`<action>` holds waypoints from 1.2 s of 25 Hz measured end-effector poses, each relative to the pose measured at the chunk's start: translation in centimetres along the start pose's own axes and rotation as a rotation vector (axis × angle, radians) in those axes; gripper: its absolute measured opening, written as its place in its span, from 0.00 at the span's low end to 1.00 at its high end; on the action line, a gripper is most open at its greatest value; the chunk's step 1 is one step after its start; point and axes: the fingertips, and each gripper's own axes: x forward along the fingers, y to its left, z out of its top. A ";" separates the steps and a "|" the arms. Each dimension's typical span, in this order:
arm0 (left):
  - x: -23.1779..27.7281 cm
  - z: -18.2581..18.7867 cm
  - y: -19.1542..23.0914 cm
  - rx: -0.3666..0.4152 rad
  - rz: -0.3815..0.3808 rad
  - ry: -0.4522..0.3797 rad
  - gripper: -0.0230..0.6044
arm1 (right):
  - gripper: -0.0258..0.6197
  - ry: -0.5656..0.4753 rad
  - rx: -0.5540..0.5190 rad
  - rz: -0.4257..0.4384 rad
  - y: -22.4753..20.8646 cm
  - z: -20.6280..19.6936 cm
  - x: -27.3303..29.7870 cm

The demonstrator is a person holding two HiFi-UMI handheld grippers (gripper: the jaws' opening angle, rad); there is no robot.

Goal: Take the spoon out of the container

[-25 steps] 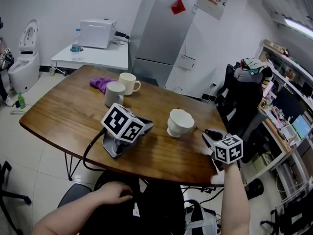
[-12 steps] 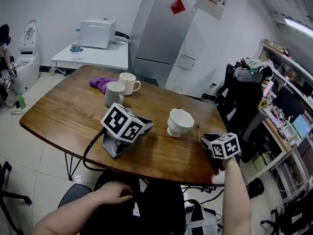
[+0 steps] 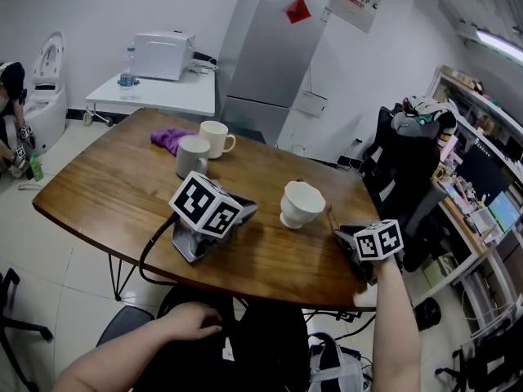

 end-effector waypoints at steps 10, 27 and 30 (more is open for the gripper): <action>0.0 0.0 0.0 -0.001 -0.001 0.001 0.06 | 0.20 -0.020 -0.001 0.000 0.0 0.2 -0.3; -0.1 0.1 0.0 0.000 -0.001 0.001 0.06 | 0.21 -0.204 0.112 0.074 0.7 2.7 -2.4; -0.1 0.1 0.1 0.000 -0.001 0.001 0.06 | 0.21 -0.269 0.124 0.111 1.5 3.9 -3.1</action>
